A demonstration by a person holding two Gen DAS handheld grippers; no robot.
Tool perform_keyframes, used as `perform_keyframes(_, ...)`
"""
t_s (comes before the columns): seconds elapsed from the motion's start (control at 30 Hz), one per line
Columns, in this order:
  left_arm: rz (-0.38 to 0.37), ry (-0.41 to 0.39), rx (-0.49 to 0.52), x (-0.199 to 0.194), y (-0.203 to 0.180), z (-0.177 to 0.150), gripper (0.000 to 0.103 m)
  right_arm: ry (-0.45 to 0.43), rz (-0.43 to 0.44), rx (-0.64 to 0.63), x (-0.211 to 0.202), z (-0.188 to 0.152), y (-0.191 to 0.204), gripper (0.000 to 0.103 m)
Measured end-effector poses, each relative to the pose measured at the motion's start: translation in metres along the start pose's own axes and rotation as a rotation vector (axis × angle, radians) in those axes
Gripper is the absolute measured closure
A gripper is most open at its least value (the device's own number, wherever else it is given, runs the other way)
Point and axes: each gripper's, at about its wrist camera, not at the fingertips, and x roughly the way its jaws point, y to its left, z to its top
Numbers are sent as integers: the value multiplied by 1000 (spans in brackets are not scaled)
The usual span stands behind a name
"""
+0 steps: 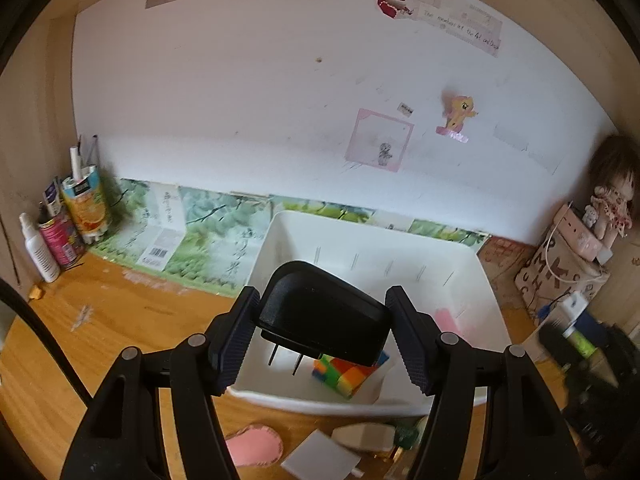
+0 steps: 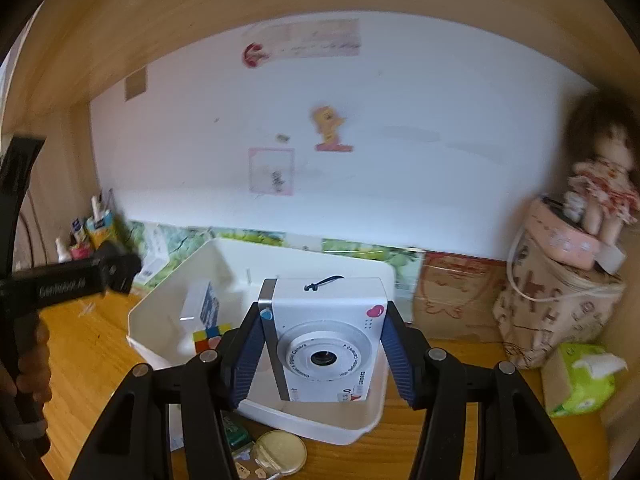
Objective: Organize rigid objects
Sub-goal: 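Lift and carry the charger plug and the white gadget over the white bin, then open both grippers to drop the charger plug and the white gadget into the bin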
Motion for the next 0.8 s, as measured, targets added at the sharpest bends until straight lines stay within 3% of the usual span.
perform_keyframes(0.7, 8, 104, -2, 48, -15, -3, 34, 99, 127, -21, 51, -16, 5, 46)
perform_keyframes(0.73, 9, 115, -3, 51, -16, -4, 33, 92, 130, -25, 51, -16, 5, 45)
perform_keyframes(0.8, 12, 120, -4, 53, -17, -3, 21, 97, 139, -31, 53, -16, 5, 41)
